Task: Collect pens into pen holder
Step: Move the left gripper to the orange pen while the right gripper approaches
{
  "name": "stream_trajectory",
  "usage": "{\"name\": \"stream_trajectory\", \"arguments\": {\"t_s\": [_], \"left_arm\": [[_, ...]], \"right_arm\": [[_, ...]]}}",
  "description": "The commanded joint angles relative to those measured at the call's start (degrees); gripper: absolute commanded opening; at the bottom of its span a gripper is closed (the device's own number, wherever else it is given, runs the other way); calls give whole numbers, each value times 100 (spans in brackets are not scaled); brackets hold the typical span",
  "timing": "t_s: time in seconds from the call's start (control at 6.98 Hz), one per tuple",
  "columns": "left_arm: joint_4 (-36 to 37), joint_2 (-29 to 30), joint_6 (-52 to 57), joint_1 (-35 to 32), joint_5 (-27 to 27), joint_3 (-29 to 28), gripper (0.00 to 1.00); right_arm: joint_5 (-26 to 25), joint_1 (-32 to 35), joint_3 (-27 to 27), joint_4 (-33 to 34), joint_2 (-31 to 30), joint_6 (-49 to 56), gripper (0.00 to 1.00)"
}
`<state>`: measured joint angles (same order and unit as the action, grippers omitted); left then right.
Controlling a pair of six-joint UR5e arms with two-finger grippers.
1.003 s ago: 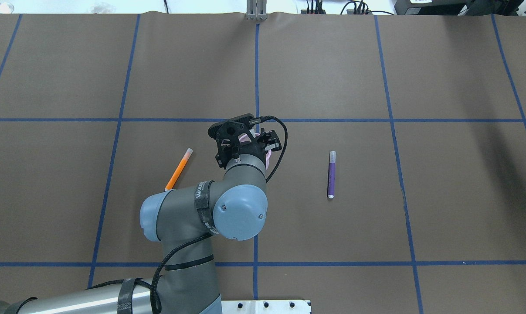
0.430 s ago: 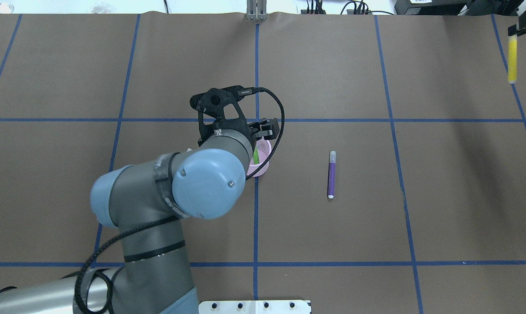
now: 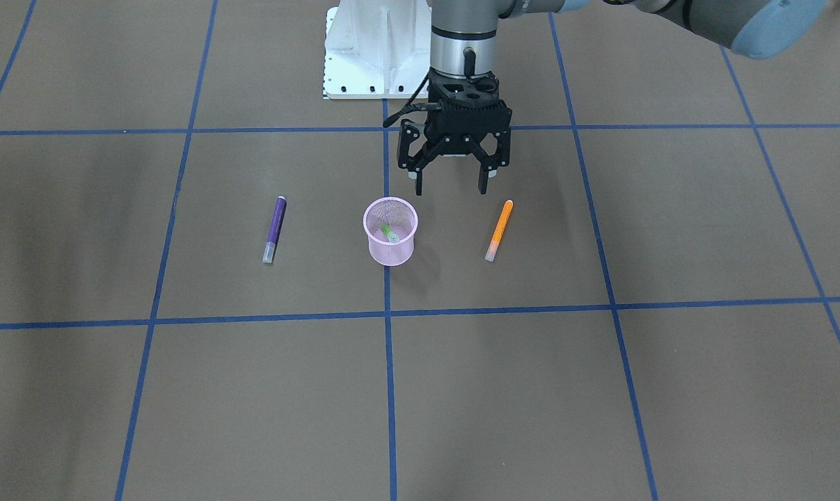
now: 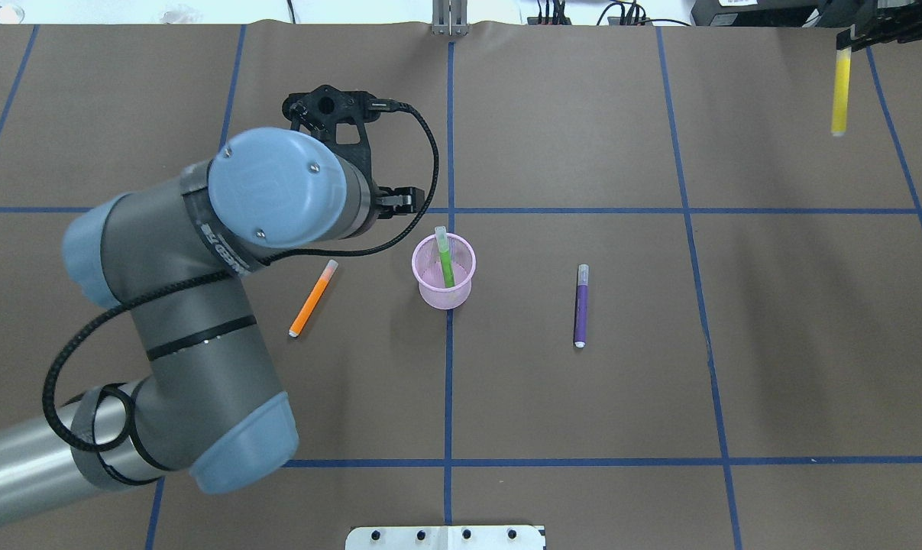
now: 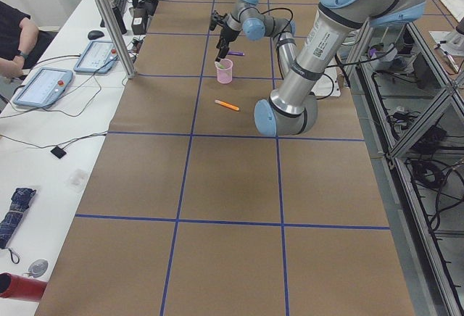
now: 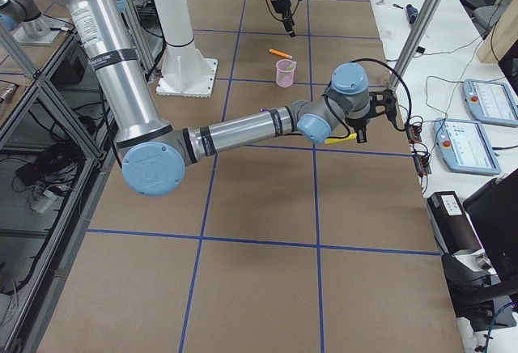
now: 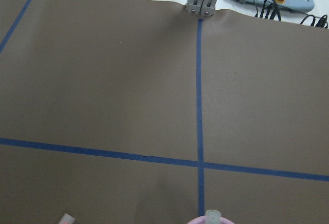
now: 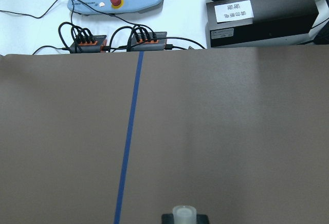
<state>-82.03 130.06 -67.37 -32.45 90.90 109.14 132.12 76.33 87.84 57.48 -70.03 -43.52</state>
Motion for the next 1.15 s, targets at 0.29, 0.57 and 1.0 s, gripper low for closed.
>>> {"name": "stream_trajectory", "arguments": {"t_s": [0.29, 0.57, 1.0], "left_arm": [[-189, -226, 2127, -377, 1692, -1005, 98], [-1230, -235, 2255, -394, 2314, -1918, 98], [-1324, -270, 2246, -403, 2616, -2177, 98]], "right_arm": [[-836, -548, 550, 9, 25, -701, 0], [-1275, -855, 664, -35, 34, -894, 0], [-1451, -1137, 884, -35, 34, -1088, 0]]}}
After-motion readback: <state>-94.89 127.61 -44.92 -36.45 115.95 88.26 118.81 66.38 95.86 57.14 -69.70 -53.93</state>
